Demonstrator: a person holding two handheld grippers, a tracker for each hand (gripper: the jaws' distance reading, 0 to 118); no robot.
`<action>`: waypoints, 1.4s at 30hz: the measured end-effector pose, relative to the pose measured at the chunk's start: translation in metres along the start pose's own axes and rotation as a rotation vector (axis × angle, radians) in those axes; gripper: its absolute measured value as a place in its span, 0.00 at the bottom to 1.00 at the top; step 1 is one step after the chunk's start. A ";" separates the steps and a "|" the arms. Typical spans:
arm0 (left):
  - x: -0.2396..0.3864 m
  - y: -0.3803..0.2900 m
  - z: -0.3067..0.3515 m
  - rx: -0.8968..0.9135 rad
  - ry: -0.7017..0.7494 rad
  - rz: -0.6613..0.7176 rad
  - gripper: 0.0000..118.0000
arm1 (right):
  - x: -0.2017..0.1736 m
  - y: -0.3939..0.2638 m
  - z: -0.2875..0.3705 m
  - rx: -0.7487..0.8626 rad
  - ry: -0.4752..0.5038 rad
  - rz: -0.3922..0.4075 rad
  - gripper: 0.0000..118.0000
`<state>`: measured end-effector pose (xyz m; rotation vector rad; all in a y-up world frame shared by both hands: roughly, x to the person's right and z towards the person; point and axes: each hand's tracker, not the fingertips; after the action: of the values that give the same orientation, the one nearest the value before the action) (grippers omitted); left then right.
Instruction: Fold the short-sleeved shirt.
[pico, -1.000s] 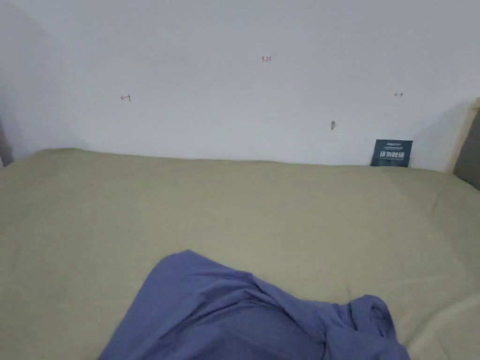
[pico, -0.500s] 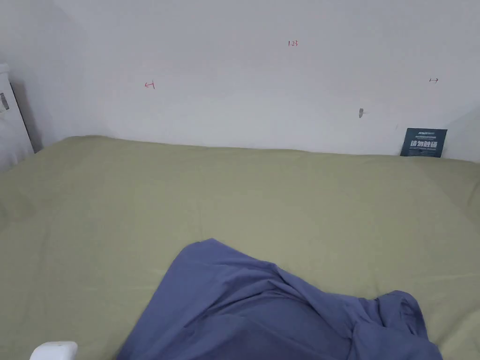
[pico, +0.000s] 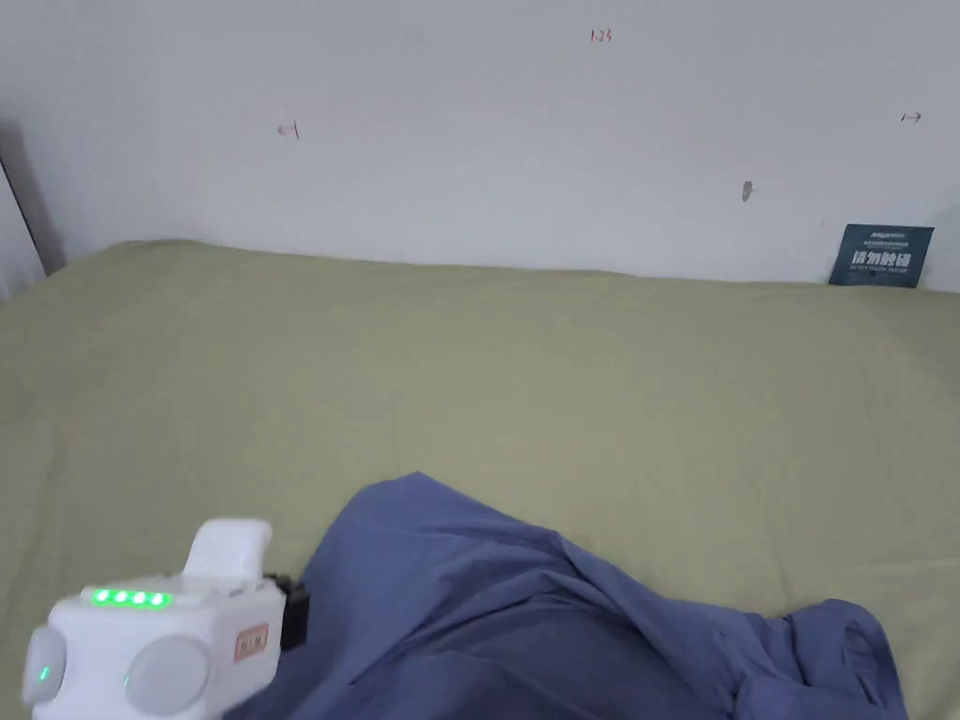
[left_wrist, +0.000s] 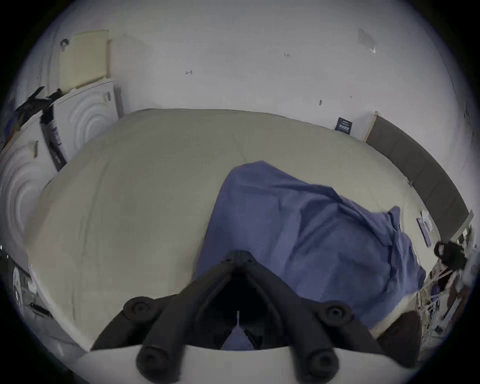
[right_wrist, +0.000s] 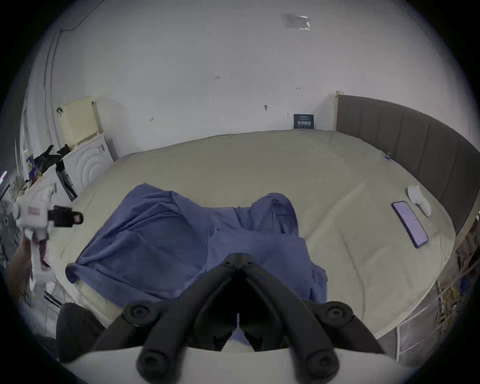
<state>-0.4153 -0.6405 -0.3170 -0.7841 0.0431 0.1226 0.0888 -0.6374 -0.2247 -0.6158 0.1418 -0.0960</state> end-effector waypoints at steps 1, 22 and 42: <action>0.001 0.014 -0.015 -0.006 0.002 0.000 0.00 | -0.008 0.003 -0.003 -0.003 0.001 0.001 0.00; 0.031 0.087 -0.168 -0.130 0.095 -0.103 0.02 | 0.043 0.035 -0.068 -0.068 -0.066 0.045 0.00; 0.030 0.080 -0.181 -0.183 0.072 -0.049 0.02 | 0.075 0.061 -0.224 -0.410 -0.027 0.054 0.69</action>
<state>-0.3946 -0.7098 -0.5041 -0.9717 0.0815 0.0520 0.1295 -0.7250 -0.4486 -1.0214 0.1528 -0.0048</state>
